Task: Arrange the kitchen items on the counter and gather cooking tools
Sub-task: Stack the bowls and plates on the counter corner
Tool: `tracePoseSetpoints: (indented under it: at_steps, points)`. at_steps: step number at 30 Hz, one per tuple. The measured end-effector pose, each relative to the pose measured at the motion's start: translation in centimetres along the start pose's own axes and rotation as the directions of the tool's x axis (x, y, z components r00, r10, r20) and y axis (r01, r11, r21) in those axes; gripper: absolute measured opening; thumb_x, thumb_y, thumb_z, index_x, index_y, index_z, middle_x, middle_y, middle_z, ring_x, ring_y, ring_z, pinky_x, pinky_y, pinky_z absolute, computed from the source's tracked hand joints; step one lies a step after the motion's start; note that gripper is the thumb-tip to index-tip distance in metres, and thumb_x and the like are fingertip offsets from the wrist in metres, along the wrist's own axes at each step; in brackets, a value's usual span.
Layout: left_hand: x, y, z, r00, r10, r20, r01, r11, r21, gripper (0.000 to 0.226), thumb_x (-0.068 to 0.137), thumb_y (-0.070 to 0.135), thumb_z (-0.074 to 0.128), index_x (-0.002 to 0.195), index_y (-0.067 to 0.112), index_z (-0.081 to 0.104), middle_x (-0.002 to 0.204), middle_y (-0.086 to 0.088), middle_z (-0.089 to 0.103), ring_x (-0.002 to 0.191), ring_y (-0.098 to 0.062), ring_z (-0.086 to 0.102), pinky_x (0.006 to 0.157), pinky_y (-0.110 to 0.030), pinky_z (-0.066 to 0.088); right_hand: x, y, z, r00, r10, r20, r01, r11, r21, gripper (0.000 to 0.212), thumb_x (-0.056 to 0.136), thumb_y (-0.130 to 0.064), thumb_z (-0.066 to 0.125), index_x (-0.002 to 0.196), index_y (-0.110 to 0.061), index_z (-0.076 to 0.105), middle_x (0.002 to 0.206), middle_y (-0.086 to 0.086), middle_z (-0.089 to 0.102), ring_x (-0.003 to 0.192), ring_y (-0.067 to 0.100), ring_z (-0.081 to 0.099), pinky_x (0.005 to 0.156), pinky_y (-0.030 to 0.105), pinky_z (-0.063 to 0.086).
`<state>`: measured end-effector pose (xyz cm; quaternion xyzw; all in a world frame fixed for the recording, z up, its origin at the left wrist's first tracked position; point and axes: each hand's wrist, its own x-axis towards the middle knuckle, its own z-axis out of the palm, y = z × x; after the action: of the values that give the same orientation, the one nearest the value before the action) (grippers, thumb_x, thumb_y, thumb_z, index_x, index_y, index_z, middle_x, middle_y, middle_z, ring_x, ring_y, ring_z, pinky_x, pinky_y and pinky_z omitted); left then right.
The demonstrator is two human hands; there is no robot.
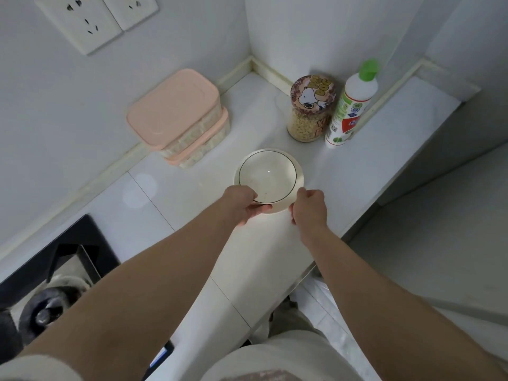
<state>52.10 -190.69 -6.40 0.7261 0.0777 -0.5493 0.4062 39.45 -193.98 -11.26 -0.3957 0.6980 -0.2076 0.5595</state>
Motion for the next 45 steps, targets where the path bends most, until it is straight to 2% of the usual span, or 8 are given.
tracePoseSetpoints:
  at_steps: [5,11,17,21,24,31,36,45]
  points:
    - [0.4,-0.3,0.0,1.000,0.020,0.007,-0.020,1.000,-0.010,0.029,0.096,-0.006,0.050,0.125,-0.007,0.049,0.090,-0.018,0.058,0.069,-0.037,0.068,0.076,-0.044,0.061,-0.6,-0.4,-0.5,0.999,-0.024,0.033,0.024,0.999,0.023,0.022,0.100,-0.035,0.039,0.105,-0.015,0.045,0.094,0.016,0.069,0.076,0.025,0.059,0.084,0.047,0.052]
    - [-1.0,-0.7,-2.3,0.996,0.089,-0.017,-0.088,0.995,0.038,0.032,0.094,0.011,0.063,0.121,-0.004,0.056,0.107,-0.018,0.063,0.077,-0.032,0.072,0.078,-0.037,0.062,-2.8,-1.8,0.2,0.999,0.014,-0.031,-0.011,0.995,0.102,0.026,0.101,-0.040,0.040,0.109,-0.016,0.047,0.110,0.011,0.064,0.102,0.030,0.061,0.093,0.045,0.051]
    - [-8.2,-1.8,-9.6,0.972,0.233,-0.043,-0.215,0.943,0.253,0.008,0.093,0.004,0.059,0.089,-0.001,0.064,0.113,-0.019,0.068,0.101,-0.030,0.070,0.099,-0.043,0.053,-8.5,-3.0,1.9,0.997,-0.044,0.070,0.028,0.976,0.217,0.031,0.081,-0.049,0.043,0.093,-0.021,0.048,0.090,0.005,0.051,0.068,0.021,0.046,0.063,0.031,0.040]
    - [-14.3,-5.2,-17.8,0.937,0.330,-0.116,-0.322,0.943,0.083,0.012,0.096,0.011,0.059,0.104,0.006,0.067,0.098,-0.017,0.071,0.077,-0.025,0.071,0.076,-0.031,0.061,-16.1,-3.5,5.6,0.959,-0.061,0.278,0.005,0.980,0.199,0.019,0.096,-0.034,0.044,0.082,-0.022,0.042,0.071,-0.002,0.043,0.055,0.014,0.036,0.051,0.025,0.028]
    - [-18.2,-9.5,-24.4,0.911,0.351,-0.215,-0.388,0.907,-0.162,0.019,0.098,0.012,0.056,0.111,0.001,0.067,0.081,-0.010,0.065,0.062,-0.018,0.065,0.056,-0.024,0.054,-23.5,-2.5,9.4,0.892,-0.093,0.441,0.048,0.993,0.111,0.010,0.096,-0.025,0.042,0.087,-0.021,0.043,0.067,0.000,0.038,0.052,0.017,0.030,0.050,0.026,0.023]
    - [-27.8,-23.7,-39.5,0.811,0.254,-0.527,-0.537,0.682,-0.497,0.019,0.098,0.012,0.055,0.105,0.002,0.070,0.074,-0.006,0.060,0.066,-0.016,0.059,0.063,-0.027,0.051,-41.8,5.0,16.8,0.690,-0.070,0.720,0.182,0.980,-0.080,0.021,0.098,-0.026,0.047,0.080,-0.019,0.054,0.064,-0.002,0.048,0.054,0.015,0.038,0.052,0.028,0.031]
    - [-35.1,-35.8,-48.6,0.678,0.073,-0.731,-0.662,0.492,-0.565,0.018,0.097,0.011,0.056,0.104,0.003,0.071,0.070,-0.006,0.061,0.060,-0.016,0.060,0.057,-0.027,0.050,-57.1,14.8,20.2,0.507,0.014,0.862,0.313,0.929,-0.199,0.018,0.098,-0.030,0.051,0.084,-0.021,0.057,0.066,-0.003,0.050,0.054,0.013,0.043,0.050,0.029,0.034]
    - [-44.0,-51.6,-56.4,0.498,-0.221,-0.838,-0.808,0.231,-0.541,0.016,0.097,0.013,0.055,0.099,0.004,0.067,0.066,-0.005,0.056,0.053,-0.015,0.052,0.052,-0.026,0.040,-74.7,28.1,20.9,0.198,0.201,0.959,0.541,0.794,-0.278,0.016,0.099,-0.030,0.050,0.091,-0.020,0.058,0.071,-0.001,0.049,0.060,0.014,0.043,0.054,0.030,0.036]
